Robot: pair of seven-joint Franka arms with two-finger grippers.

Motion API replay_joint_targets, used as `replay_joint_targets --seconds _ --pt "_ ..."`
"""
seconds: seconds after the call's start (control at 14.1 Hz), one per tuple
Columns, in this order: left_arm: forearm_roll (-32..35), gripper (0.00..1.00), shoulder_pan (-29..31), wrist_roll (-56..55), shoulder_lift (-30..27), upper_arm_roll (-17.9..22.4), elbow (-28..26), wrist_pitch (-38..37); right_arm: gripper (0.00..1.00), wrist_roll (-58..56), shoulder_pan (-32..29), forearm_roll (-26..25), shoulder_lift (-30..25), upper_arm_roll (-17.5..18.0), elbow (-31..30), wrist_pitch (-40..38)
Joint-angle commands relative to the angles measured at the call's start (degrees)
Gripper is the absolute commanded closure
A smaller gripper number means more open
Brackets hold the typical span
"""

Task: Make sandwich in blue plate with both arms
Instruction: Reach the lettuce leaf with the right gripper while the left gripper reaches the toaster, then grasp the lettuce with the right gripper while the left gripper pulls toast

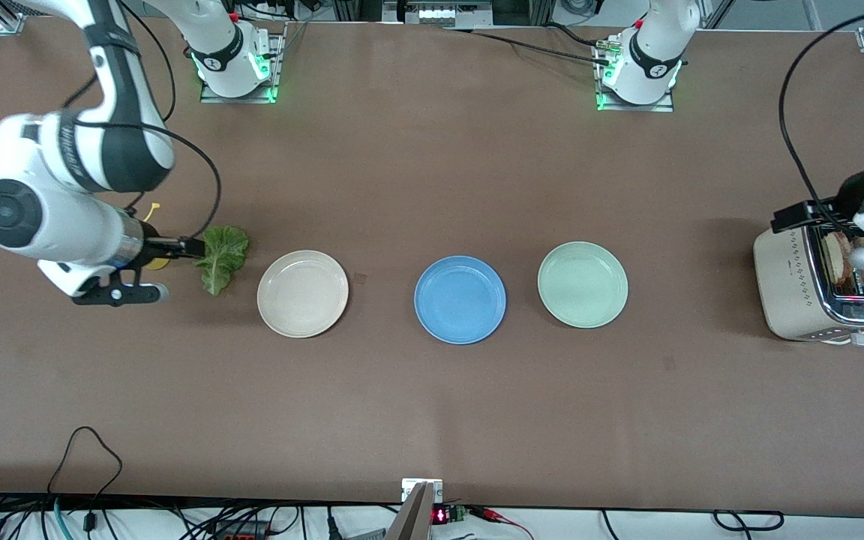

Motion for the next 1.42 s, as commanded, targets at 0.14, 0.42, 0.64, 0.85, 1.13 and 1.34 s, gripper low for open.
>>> replay_joint_targets --seconds 0.14,0.42,0.64,0.85,1.13,1.34 --pt "1.0 0.0 6.2 2.5 6.8 -0.2 2.6 -0.1 0.0 0.9 0.3 -0.2 -0.8 -0.3 -13.1 17.1" --pt "3.4 0.0 9.3 15.1 12.1 -0.2 5.4 0.2 0.0 -2.7 -0.8 -0.2 -0.2 -0.4 -19.0 26.1" --pt "2.9 0.0 11.3 20.3 14.5 -0.2 6.2 0.2 0.0 -4.4 -2.1 -0.2 0.5 -0.4 -22.0 30.8" --pt "3.1 0.0 12.1 20.4 15.1 -0.2 6.0 3.1 0.0 -4.5 -3.3 -0.2 2.7 -0.4 -23.1 34.0" --pt "3.1 0.18 12.7 20.7 15.7 -0.2 5.4 2.8 0.0 -4.5 -3.4 0.0 5.6 -0.4 -22.7 35.7" --pt "3.2 0.26 13.3 20.7 16.8 -0.2 5.4 2.6 0.07 -4.5 -3.4 0.0 6.7 -0.4 -22.4 36.9"
